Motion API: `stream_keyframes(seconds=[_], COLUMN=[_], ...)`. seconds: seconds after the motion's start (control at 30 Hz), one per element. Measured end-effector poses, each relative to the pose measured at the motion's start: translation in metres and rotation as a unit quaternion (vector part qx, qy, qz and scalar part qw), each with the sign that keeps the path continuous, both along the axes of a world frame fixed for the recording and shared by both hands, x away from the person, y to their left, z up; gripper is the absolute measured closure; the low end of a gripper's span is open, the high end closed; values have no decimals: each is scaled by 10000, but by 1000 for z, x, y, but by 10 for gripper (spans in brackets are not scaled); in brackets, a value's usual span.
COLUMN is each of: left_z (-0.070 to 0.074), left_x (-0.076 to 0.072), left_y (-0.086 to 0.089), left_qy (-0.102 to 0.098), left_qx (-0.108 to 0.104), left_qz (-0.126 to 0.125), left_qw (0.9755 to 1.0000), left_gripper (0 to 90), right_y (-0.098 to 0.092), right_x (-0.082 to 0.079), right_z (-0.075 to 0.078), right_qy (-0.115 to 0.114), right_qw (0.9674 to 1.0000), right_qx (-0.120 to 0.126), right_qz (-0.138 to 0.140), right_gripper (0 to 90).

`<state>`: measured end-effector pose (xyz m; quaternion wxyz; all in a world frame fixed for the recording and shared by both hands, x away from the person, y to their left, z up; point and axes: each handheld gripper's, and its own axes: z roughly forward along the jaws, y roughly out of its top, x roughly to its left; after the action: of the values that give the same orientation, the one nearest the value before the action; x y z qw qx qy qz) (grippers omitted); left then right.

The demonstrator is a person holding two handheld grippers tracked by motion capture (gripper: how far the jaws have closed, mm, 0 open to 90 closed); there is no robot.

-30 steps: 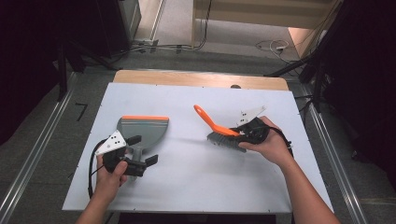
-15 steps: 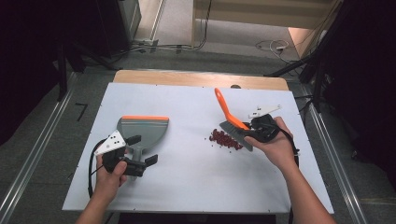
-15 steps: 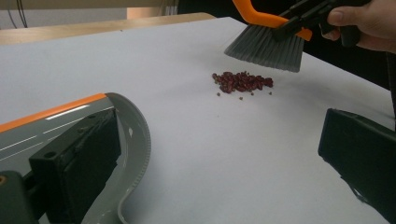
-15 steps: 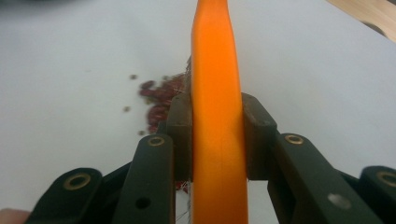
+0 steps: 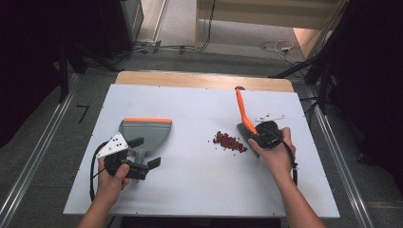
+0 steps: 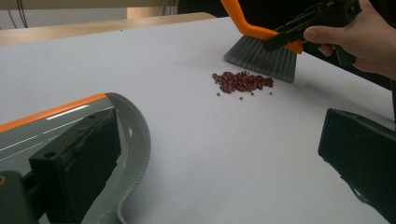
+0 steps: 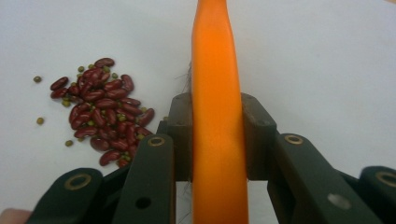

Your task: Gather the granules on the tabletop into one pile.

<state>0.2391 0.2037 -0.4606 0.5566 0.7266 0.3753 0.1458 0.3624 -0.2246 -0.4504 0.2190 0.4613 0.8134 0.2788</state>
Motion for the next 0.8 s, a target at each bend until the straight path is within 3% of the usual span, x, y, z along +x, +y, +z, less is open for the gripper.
stream_keyframes(seconds=[0.23, 0.43, 0.5, 0.63, 0.73, 0.8], left_z=[1, 1, 1, 1, 0, 0], left_x=[-1, -1, -1, 0, 0, 0], left_y=[-1, 0, 0, 1, 0, 0], left_qy=[-14, -15, -13, -15, -12, -15], left_qx=[7, 14, 17, 14, 17, 36], left_qz=[-10, -9, -8, -1, 4, -3], left_qw=[10000, 10000, 10000, 10000, 10000, 10000], left_gripper=[0, 0, 0, 0, 0, 0], right_y=[21, 27, 27, 27, 33, 41], right_x=[-5, -2, -1, -2, -6, -9], right_z=[-1, 2, 5, 17, 24, 25], right_qy=[-59, 10, -34, -159, -129, 12], right_qw=[9997, 9995, 9995, 9990, 9970, 9936], right_qx=[-194, -120, -132, 65, 253, 351], right_qz=[122, 288, 301, 425, 716, 1069], right_gripper=[687, 687, 687, 686, 686, 686])
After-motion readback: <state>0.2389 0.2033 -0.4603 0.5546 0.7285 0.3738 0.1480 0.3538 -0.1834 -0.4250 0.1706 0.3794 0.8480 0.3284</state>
